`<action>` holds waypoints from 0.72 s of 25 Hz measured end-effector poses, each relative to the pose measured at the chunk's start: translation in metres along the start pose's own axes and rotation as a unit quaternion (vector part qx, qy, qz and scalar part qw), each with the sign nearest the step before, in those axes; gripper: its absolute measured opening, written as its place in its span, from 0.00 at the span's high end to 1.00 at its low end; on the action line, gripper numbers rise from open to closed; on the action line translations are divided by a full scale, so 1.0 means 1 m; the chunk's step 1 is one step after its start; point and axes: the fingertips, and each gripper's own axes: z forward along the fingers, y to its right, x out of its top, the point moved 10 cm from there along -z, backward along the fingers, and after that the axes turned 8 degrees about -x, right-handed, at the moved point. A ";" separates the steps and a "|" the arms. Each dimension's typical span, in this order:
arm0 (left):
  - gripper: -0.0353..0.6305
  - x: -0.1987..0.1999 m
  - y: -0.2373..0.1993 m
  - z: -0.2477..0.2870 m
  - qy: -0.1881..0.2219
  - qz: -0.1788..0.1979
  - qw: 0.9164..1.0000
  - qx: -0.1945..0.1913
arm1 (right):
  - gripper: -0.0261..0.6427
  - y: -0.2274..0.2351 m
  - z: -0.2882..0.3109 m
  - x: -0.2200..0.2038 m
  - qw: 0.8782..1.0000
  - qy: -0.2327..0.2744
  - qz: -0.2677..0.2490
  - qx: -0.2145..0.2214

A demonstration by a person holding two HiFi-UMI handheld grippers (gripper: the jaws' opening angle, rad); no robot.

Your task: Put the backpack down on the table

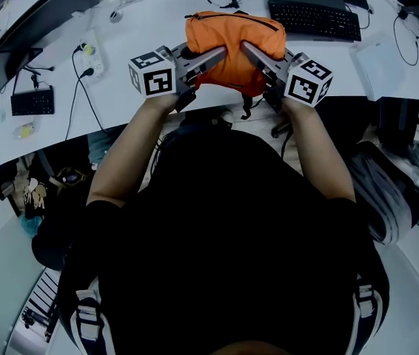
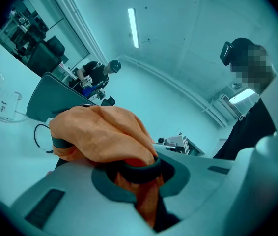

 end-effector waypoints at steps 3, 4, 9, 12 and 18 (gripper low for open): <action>0.84 0.000 -0.005 0.000 -0.001 -0.006 1.000 -0.001 | 0.91 0.004 0.003 -0.001 1.000 -0.003 0.003 -0.003; 0.84 0.001 -0.010 0.000 -0.001 -0.009 1.000 -0.001 | 0.91 0.007 0.007 0.000 1.000 -0.005 0.005 -0.004; 0.84 0.004 -0.040 -0.003 -0.004 -0.025 1.000 -0.002 | 0.91 0.025 0.029 -0.001 1.000 -0.015 0.018 -0.007; 0.84 0.002 -0.039 -0.002 -0.005 -0.028 1.000 -0.001 | 0.91 0.026 0.027 -0.003 1.000 -0.015 0.019 -0.008; 0.84 0.001 -0.052 -0.001 -0.011 -0.042 0.999 -0.002 | 0.91 0.035 0.033 -0.007 0.999 -0.019 0.034 -0.012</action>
